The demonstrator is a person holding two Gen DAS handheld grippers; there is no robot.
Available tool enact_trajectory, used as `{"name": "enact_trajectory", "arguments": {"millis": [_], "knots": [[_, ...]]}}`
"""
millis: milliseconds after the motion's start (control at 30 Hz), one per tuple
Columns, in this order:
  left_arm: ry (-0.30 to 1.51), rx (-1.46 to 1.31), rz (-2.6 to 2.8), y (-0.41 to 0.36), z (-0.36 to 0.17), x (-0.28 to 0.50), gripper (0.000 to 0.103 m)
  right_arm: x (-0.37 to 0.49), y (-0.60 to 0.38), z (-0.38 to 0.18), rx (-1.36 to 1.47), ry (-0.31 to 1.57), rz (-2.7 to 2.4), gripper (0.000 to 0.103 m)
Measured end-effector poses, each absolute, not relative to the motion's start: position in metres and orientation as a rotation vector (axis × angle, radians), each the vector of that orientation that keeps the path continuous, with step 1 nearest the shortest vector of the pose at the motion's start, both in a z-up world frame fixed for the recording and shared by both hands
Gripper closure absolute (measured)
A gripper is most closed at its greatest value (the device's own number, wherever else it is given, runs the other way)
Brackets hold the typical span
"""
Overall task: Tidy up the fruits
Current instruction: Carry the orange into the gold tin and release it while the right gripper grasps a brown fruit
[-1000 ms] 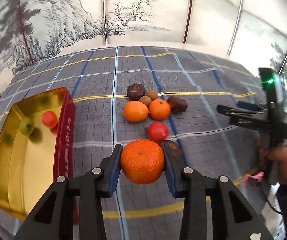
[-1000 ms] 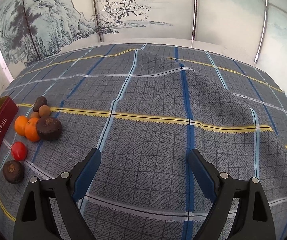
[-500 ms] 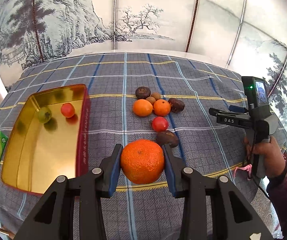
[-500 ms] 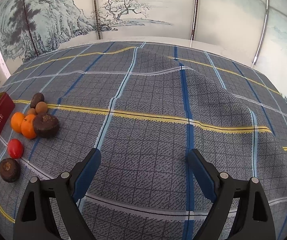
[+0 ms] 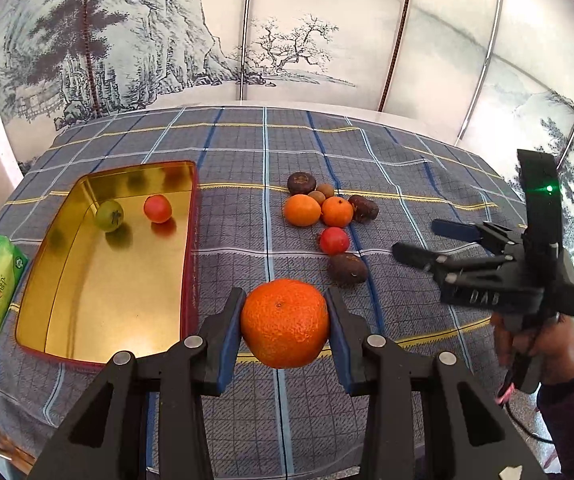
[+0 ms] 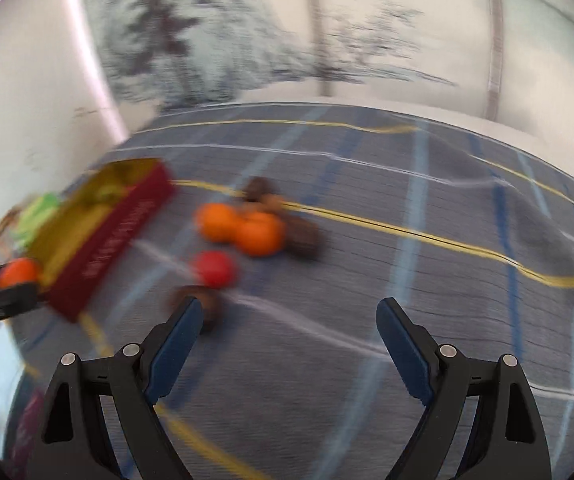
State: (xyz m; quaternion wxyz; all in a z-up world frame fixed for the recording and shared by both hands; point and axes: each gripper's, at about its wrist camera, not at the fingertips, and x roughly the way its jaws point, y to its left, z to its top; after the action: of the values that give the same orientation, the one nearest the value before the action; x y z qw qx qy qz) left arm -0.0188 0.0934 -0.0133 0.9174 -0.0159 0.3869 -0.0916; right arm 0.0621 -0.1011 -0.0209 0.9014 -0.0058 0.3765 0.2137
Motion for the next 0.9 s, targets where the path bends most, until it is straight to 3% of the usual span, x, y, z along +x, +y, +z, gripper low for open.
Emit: {"name": "enact_trajectory", "arguments": {"millis": [300, 400, 500, 900], "knots": [[0.781, -0.032, -0.186, 0.097, -0.010, -0.024, 0.067, 0.062, -0.042, -0.040, -0.085, 0.825, 0.526, 0.017], [0.776, -0.036, -0.183, 0.100, -0.007, -0.025, 0.067, 0.068, -0.037, -0.047, -0.094, 0.851, 0.531, 0.032], [0.775, -0.041, -0.177, 0.104, -0.006, -0.024, 0.067, 0.072, -0.034, -0.056, -0.100, 0.885, 0.524, 0.061], [0.759, -0.063, -0.075, 0.156, 0.004, -0.009, 0.067, 0.046, -0.060, -0.048, -0.063, 0.823, 0.519, 0.062]]}}
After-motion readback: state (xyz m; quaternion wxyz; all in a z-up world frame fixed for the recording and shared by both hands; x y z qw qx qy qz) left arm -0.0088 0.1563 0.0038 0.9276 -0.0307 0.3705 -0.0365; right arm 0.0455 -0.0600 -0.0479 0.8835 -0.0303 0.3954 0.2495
